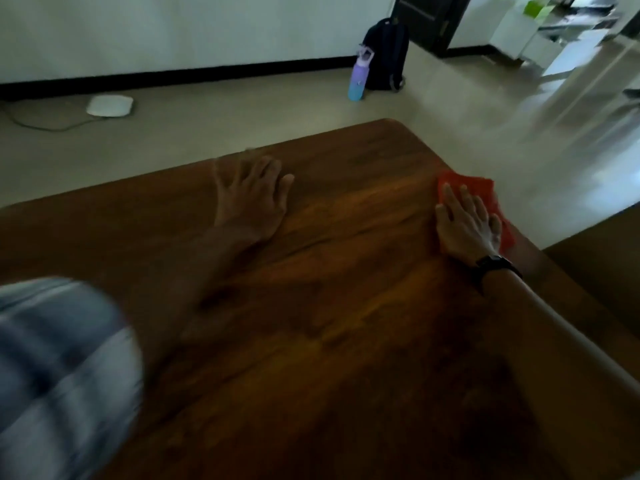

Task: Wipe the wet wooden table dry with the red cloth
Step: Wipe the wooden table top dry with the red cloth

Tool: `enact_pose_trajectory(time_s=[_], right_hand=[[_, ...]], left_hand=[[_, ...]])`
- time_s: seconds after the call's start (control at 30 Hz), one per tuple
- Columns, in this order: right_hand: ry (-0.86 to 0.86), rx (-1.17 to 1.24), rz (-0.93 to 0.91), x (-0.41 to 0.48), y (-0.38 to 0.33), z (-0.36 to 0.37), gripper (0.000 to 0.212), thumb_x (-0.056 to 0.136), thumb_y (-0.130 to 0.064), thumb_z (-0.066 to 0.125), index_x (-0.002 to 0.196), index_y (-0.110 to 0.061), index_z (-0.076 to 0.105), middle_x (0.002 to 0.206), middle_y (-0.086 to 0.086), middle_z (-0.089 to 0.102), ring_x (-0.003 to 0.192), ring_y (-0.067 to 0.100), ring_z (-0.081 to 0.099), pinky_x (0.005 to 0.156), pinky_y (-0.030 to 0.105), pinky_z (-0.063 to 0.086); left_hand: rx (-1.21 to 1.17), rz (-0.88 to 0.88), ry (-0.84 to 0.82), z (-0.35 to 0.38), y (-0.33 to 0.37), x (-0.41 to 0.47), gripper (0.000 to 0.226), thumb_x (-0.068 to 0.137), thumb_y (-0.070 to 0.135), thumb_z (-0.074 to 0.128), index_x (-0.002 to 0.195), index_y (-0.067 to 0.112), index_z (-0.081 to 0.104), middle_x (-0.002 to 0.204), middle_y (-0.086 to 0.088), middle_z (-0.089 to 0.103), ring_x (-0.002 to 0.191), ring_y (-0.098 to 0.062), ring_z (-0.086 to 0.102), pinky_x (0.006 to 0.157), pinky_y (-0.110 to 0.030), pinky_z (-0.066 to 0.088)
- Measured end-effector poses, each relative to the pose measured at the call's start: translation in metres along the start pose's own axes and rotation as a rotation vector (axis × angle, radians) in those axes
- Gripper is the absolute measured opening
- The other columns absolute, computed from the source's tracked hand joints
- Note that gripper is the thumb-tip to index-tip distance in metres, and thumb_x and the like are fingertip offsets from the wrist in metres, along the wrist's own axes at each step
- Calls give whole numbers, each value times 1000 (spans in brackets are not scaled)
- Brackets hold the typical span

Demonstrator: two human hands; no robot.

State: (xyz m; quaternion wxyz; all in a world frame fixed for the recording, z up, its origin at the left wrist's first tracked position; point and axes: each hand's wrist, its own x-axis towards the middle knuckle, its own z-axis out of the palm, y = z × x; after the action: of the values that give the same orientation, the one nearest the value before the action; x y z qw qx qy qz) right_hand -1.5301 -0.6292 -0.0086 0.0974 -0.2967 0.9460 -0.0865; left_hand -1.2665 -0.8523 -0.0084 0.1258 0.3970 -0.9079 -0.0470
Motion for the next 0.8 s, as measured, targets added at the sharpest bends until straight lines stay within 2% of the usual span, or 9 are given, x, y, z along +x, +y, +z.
enact_pose_trajectory(time_s=[0.1,0.27,0.37,0.47,0.63,0.8], right_hand=[[-34,2,7,-79,3,8,55,103,-54,18,155,-43,2,165,-7,-5,152,17,-3,121,48,-5],[7,-16,-51,-203,-17,32,57,102,-51,19,156,-39,8,166,-3,4,152,22,4,121,52,0],[31,-53,-69,-278,-46,52,55,102,-48,22,156,-37,12,165,-2,9,152,23,7,121,51,2],[39,-61,-111,-349,-78,74,58,99,-50,20,155,-36,16,165,-1,13,152,24,11,121,53,6],[107,-50,-156,-457,-110,100,54,102,-45,32,154,-31,28,161,2,27,148,25,25,117,57,18],[113,8,-151,-556,-103,112,56,102,-43,41,154,-32,26,163,0,21,151,21,16,118,54,14]], left_hand=[[-11,17,10,-17,9,-37,47,100,45,23,130,21,50,141,2,47,142,-24,26,112,-64,8],[-189,116,50,-50,12,-174,42,100,43,32,133,24,50,142,4,46,143,-19,24,114,-57,10],[-264,38,-18,-73,-8,-252,43,100,43,29,135,26,47,145,5,42,144,-16,20,115,-50,10],[-268,66,-92,-94,-31,-321,48,99,45,25,136,23,47,147,3,41,145,-17,20,115,-49,13],[-334,90,-186,-122,-42,-412,54,99,49,20,139,20,43,149,-1,39,145,-19,18,117,-47,11],[-361,145,-263,-135,-21,-481,52,100,47,21,138,20,44,148,-2,41,144,-20,23,114,-51,21]])
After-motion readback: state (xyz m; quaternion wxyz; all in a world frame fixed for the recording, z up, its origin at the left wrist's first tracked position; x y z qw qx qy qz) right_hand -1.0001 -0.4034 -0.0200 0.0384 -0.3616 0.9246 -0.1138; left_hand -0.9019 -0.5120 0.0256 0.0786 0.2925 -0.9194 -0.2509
